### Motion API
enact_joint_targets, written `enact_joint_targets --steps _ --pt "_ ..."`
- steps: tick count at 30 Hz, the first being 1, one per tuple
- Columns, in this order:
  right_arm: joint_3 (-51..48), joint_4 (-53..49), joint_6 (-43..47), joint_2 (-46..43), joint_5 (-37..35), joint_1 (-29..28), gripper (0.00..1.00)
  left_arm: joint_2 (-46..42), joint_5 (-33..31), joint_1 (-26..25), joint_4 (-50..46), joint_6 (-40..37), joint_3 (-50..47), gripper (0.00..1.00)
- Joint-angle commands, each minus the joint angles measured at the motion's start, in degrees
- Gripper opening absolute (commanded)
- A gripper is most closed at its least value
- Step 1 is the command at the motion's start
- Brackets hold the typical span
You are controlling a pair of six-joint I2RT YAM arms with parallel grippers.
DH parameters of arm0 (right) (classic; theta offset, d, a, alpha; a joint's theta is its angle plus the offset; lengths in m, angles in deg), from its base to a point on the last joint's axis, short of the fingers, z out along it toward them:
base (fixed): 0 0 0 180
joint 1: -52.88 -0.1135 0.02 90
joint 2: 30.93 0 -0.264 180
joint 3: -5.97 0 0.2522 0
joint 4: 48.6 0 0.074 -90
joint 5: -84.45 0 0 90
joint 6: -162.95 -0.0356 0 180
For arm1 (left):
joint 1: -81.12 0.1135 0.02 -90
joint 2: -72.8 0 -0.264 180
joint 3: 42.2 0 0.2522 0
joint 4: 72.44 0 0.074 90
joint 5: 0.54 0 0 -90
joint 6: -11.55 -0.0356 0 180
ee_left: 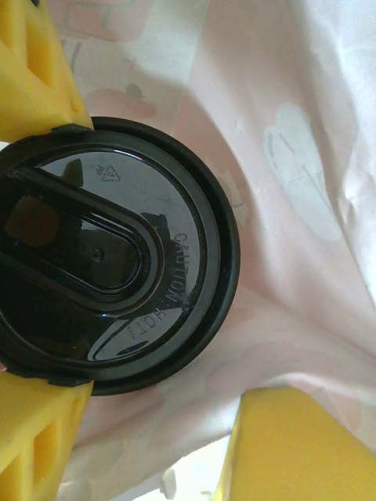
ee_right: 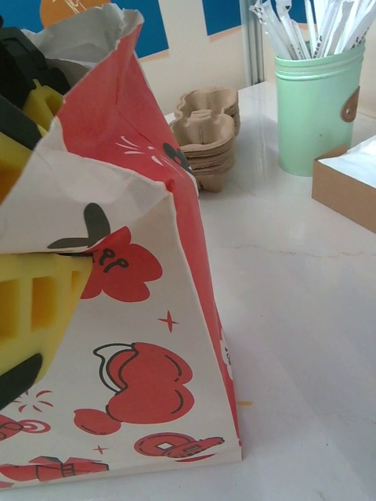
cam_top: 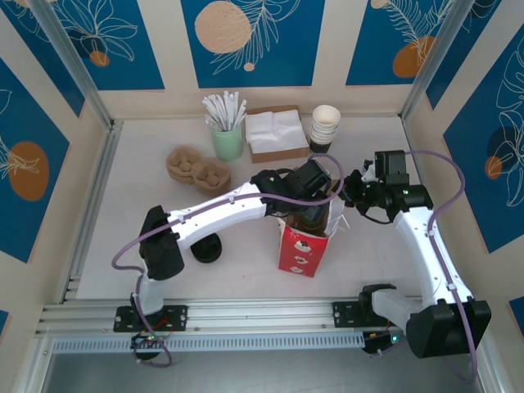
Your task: Pack the takeout coffee
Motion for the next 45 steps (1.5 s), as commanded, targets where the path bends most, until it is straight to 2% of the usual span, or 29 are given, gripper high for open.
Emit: enact_joint_targets --steps 1,14,23,30,38,45 --pt "0.58 -1.64 -1.54 0.0 1.34 -0.23 0.0 1.36 0.06 0.43 0.44 0.86 0.6 0.66" --pt "-3.31 -1.34 0.17 -5.05 4.71 1.13 0.0 1.95 -4.43 0.93 1.86 0.69 -0.89 0.66" --pt "-8.04 3.66 1.97 -8.86 6.45 2.01 0.0 2.56 -0.86 1.44 2.95 1.18 -1.25 0.66" --pt "-8.07 3.52 2.94 -8.38 7.35 3.52 0.0 2.95 2.03 1.5 3.44 1.52 -1.7 0.66" --pt "-8.64 1.8 5.93 -8.87 8.49 4.24 0.0 2.38 1.09 1.49 0.05 1.27 -1.91 0.66" --pt "-9.63 7.65 9.56 -10.23 12.3 3.98 0.0 1.47 0.7 1.6 -3.51 -1.18 0.88 0.66"
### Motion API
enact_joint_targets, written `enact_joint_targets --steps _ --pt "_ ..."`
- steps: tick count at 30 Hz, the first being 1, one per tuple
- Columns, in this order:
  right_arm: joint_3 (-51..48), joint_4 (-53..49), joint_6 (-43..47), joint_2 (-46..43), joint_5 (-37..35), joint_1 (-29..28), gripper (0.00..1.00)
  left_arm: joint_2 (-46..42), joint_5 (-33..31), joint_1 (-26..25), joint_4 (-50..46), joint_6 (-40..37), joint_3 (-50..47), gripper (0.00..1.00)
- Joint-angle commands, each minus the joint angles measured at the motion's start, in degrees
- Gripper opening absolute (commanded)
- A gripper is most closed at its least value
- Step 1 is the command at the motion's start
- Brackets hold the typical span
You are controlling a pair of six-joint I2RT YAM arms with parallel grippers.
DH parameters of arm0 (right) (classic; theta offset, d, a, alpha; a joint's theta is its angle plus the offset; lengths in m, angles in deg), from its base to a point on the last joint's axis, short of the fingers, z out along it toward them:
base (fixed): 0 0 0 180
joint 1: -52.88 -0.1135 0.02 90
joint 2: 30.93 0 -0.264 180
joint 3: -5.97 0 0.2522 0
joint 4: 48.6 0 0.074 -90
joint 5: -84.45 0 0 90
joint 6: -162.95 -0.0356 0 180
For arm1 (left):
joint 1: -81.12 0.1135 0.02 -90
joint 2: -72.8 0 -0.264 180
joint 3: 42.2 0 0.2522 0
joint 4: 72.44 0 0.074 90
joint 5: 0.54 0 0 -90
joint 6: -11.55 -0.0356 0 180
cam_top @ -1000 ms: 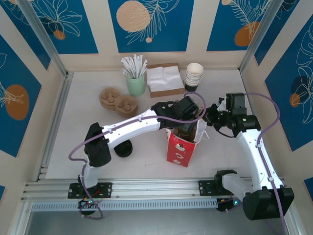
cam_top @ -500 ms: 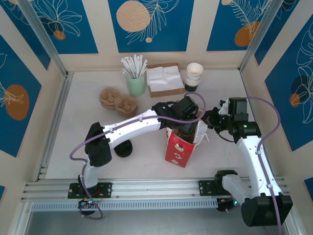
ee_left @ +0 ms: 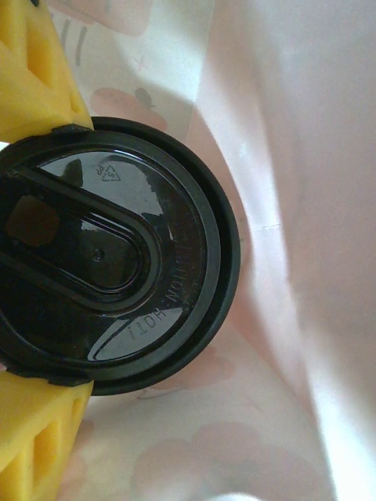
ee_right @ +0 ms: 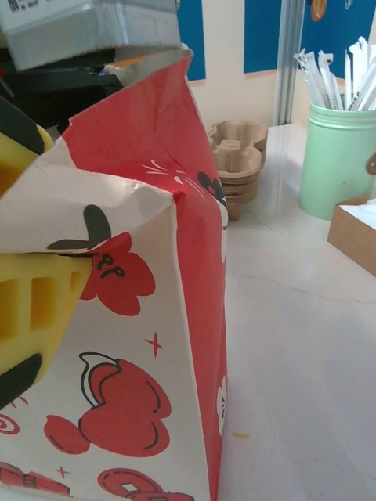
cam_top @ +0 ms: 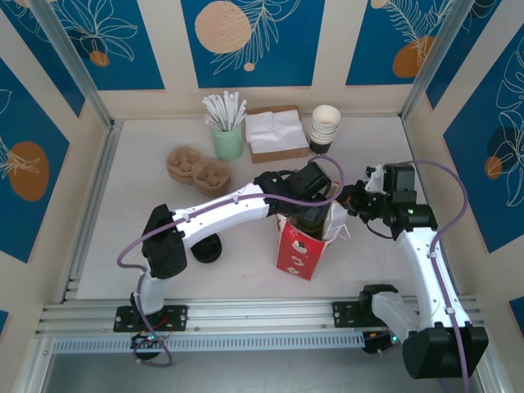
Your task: Pack the takeout coffee
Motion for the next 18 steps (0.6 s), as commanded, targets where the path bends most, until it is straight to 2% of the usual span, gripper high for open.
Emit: enact_joint_targets --steps 1,11,18 --pt "-1.74 2.89 3.0 -2.24 4.61 0.02 0.0 0.14 0.38 0.84 -4.24 -1.84 2.01 0.66" --pt "-5.67 10.98 3.97 -4.44 9.8 -0.86 0.0 -3.17 5.17 2.91 -5.26 -4.11 1.75 0.66" --pt "-5.83 17.08 5.42 -2.45 12.93 -2.65 0.0 -4.99 6.62 3.42 -5.7 -6.65 1.66 0.67"
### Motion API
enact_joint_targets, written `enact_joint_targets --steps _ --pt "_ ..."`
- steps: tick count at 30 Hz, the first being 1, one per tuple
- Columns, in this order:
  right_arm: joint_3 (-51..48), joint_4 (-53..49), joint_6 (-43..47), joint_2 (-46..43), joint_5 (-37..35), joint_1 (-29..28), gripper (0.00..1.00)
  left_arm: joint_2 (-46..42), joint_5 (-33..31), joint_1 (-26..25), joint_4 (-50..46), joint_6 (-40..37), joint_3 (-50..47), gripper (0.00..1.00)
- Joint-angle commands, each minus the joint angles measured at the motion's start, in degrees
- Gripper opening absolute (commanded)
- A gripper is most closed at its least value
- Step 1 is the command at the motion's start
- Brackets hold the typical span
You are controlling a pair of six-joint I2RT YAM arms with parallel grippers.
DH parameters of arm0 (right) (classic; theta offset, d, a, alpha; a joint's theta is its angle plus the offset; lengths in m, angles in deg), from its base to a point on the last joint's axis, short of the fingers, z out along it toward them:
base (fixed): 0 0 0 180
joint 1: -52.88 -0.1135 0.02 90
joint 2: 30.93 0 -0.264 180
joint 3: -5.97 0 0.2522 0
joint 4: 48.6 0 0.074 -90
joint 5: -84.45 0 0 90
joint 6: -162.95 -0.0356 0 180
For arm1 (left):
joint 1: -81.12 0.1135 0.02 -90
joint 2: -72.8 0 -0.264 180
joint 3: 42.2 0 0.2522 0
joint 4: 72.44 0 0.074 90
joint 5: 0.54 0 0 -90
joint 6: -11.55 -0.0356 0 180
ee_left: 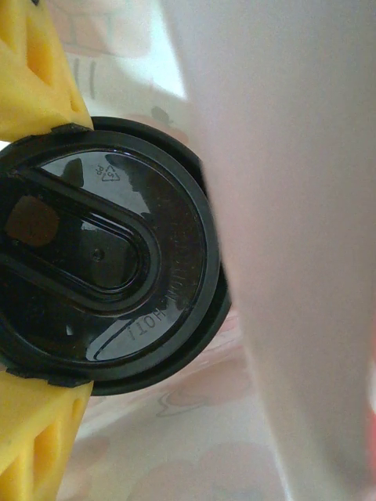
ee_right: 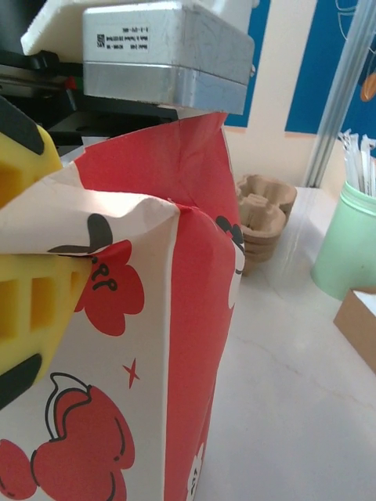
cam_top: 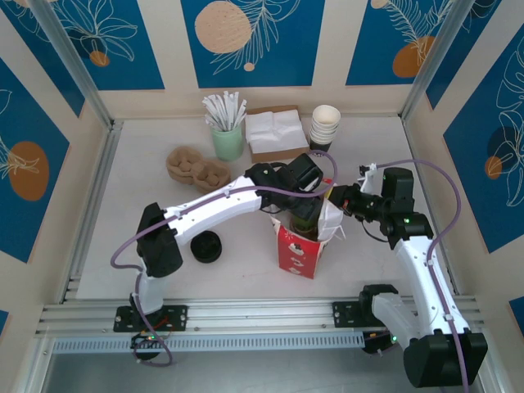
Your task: Pack the takeout coffee
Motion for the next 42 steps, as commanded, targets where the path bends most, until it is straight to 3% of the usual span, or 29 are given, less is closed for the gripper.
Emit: enact_joint_targets --steps 1,9,21,29,42 --pt "0.37 5.43 2.2 1.33 5.6 -1.36 0.0 -3.15 2.13 0.97 -1.41 -2.55 0.98 0.67" --pt "0.62 15.52 -4.68 7.15 6.63 -4.45 0.0 -4.28 1.3 2.6 -4.82 -2.73 1.97 0.67" --pt "0.3 12.27 -1.82 10.41 7.27 -4.71 0.0 -6.14 -2.69 2.86 1.25 -3.31 -6.53 0.67" --pt "4.03 9.5 -1.02 15.95 10.29 -3.13 0.0 -4.56 -7.08 2.95 3.81 -4.58 -7.21 0.67" --pt "6.97 5.65 0.3 17.22 7.03 -2.84 0.0 -5.29 -6.31 2.95 4.83 -3.44 -10.41 0.67"
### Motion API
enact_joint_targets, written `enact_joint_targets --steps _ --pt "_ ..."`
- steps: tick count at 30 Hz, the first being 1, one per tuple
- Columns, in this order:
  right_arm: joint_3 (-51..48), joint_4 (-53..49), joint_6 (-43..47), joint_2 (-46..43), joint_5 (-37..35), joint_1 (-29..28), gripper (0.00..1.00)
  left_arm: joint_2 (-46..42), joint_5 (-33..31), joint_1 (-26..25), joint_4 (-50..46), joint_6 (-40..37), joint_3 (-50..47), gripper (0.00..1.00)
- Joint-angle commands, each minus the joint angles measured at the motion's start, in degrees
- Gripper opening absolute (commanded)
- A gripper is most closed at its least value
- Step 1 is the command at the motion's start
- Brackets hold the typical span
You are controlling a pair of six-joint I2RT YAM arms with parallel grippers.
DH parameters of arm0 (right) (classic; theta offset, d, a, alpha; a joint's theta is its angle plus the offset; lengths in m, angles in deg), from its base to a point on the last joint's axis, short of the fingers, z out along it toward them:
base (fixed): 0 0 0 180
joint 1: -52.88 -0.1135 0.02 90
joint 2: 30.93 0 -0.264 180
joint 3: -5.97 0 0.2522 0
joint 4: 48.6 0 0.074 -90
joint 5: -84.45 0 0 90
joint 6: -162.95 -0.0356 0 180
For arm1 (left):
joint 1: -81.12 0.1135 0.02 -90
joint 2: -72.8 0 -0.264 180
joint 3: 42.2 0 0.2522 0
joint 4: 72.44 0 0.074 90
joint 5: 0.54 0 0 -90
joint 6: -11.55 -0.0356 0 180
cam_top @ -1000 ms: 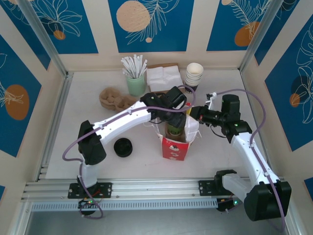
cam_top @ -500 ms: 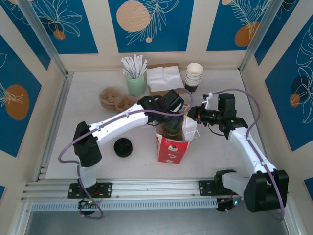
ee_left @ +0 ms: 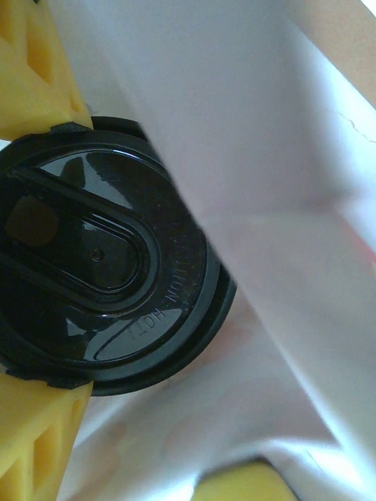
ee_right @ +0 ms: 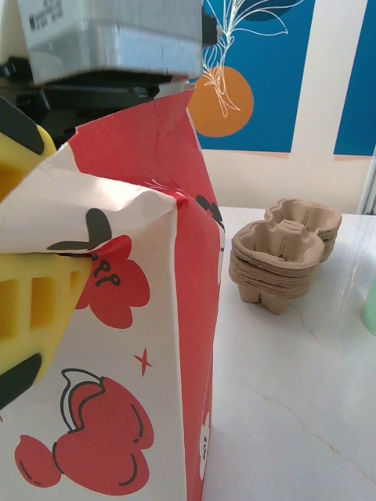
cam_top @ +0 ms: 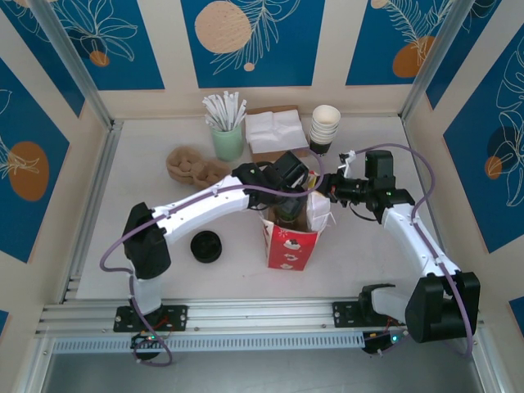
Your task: Pack the takeout coffee
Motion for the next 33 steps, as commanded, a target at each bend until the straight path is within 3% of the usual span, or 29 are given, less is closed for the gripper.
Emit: enact_joint_targets --steps 1,18,33 --pt "2.77 -3.47 1.24 0.49 -1.46 0.29 0.0 -0.73 -0.56 0.11 0.49 0.21 -1.69 0.67" --pt "2.25 -1.49 -1.12 1.08 -5.56 -2.06 0.0 -3.57 -0.24 -1.21 8.25 2.28 -10.35 0.67" --pt "2.69 -3.0 0.13 0.76 -6.46 -2.93 0.0 -1.92 0.74 -1.5 6.87 2.55 -11.44 0.67"
